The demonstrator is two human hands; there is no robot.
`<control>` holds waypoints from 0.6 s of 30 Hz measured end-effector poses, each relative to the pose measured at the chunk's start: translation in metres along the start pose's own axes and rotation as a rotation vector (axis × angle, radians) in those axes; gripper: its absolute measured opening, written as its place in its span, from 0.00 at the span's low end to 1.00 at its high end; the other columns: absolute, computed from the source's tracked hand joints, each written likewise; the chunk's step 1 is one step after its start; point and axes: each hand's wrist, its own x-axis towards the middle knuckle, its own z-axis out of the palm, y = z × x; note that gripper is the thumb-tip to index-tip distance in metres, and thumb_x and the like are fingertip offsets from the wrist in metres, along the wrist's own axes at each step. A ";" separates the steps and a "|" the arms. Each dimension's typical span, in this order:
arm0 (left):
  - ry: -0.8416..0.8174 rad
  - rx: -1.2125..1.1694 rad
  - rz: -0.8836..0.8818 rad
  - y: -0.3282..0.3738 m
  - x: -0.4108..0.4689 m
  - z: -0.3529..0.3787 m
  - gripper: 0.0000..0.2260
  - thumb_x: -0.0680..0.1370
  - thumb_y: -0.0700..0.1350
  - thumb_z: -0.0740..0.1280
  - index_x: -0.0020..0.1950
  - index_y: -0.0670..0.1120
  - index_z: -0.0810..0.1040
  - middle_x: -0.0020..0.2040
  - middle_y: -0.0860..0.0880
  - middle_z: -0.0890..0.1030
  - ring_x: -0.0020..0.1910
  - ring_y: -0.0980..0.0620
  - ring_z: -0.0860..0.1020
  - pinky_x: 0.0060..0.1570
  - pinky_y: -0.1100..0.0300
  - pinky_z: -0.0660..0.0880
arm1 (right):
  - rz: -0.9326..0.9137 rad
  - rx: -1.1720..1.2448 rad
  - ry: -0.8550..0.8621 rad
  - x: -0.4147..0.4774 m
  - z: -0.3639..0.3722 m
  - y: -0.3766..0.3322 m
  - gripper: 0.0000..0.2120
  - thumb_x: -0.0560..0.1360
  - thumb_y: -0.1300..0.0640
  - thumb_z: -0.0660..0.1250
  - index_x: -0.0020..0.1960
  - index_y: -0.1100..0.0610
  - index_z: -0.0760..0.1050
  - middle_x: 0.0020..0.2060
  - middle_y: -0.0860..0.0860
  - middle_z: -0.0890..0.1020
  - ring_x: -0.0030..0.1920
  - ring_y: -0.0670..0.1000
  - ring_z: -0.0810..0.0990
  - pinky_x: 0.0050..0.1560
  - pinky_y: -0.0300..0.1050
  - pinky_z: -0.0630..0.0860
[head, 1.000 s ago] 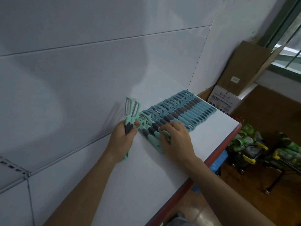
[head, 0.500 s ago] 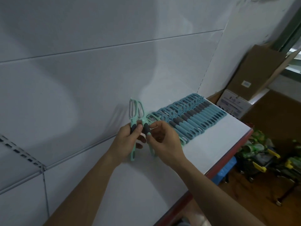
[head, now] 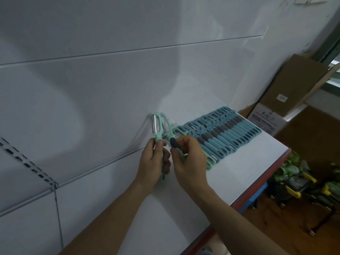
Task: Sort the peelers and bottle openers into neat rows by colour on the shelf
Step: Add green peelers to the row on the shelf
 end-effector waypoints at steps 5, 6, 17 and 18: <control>0.109 -0.023 0.106 0.006 -0.008 0.004 0.10 0.87 0.43 0.55 0.56 0.40 0.73 0.35 0.50 0.77 0.29 0.56 0.74 0.28 0.64 0.72 | 0.155 0.227 -0.051 -0.004 0.011 -0.016 0.11 0.78 0.64 0.69 0.57 0.53 0.74 0.44 0.49 0.81 0.40 0.44 0.82 0.37 0.37 0.78; 0.102 -0.058 0.112 0.008 -0.009 0.005 0.10 0.87 0.43 0.55 0.57 0.39 0.73 0.38 0.49 0.79 0.32 0.57 0.77 0.30 0.65 0.74 | 0.183 0.251 -0.060 -0.005 0.013 -0.017 0.11 0.79 0.62 0.70 0.58 0.52 0.75 0.44 0.47 0.82 0.41 0.47 0.83 0.38 0.42 0.81; 0.151 -0.274 0.056 0.010 -0.004 0.008 0.10 0.87 0.46 0.58 0.53 0.44 0.76 0.41 0.49 0.77 0.42 0.50 0.77 0.46 0.52 0.78 | 0.183 0.404 0.037 -0.023 0.020 -0.017 0.06 0.81 0.63 0.65 0.56 0.55 0.76 0.44 0.46 0.80 0.44 0.50 0.80 0.42 0.48 0.79; 0.148 -0.281 0.052 0.009 -0.003 0.006 0.10 0.87 0.46 0.57 0.52 0.46 0.76 0.40 0.49 0.76 0.40 0.51 0.76 0.43 0.53 0.78 | 0.217 0.430 0.043 -0.019 0.018 -0.019 0.06 0.81 0.65 0.65 0.55 0.56 0.75 0.42 0.46 0.80 0.41 0.50 0.80 0.40 0.46 0.78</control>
